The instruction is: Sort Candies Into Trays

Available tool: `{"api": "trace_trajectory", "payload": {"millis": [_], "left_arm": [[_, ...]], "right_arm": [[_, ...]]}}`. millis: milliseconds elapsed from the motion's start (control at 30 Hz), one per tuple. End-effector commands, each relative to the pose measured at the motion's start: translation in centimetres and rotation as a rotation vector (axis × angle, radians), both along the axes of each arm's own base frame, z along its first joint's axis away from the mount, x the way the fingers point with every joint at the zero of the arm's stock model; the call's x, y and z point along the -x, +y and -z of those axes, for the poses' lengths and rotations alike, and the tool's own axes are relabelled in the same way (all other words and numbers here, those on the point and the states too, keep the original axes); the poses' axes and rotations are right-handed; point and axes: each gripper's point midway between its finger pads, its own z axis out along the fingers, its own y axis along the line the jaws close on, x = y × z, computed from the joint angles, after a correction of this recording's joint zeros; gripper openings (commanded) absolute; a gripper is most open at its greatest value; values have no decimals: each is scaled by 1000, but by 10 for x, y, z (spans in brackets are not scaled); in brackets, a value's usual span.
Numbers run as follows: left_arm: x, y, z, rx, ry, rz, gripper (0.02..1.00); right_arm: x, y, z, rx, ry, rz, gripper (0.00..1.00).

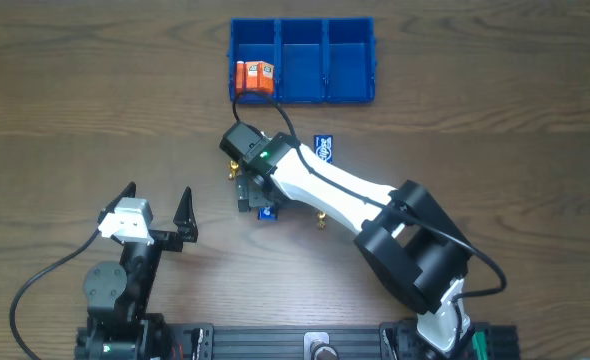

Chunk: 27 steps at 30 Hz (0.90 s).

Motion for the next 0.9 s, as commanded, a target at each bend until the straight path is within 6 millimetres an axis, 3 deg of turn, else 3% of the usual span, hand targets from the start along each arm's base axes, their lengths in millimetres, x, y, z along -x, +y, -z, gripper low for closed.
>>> {"api": "trace_trajectory", "payload": {"millis": [33, 200, 467, 600, 700, 767, 900], "left_arm": [[1, -1, 16, -18, 43, 12, 998], [1, -1, 16, -18, 43, 12, 998], [1, -1, 16, -18, 43, 12, 998], [1, -1, 16, -18, 43, 12, 996], [1, -1, 16, -18, 43, 12, 998], [1, -1, 16, -18, 43, 12, 998], [1, -1, 16, -18, 43, 12, 998]], "right_arm": [[-8, 8, 4, 21, -54, 79, 998], [-5, 10, 19, 41, -46, 113, 998], [-6, 15, 20, 45, -77, 120, 925], [-5, 13, 26, 57, -68, 120, 739], [-6, 14, 26, 52, -72, 119, 441], [-6, 15, 26, 51, -72, 120, 323], [-11, 16, 18, 58, -86, 106, 211]]}}
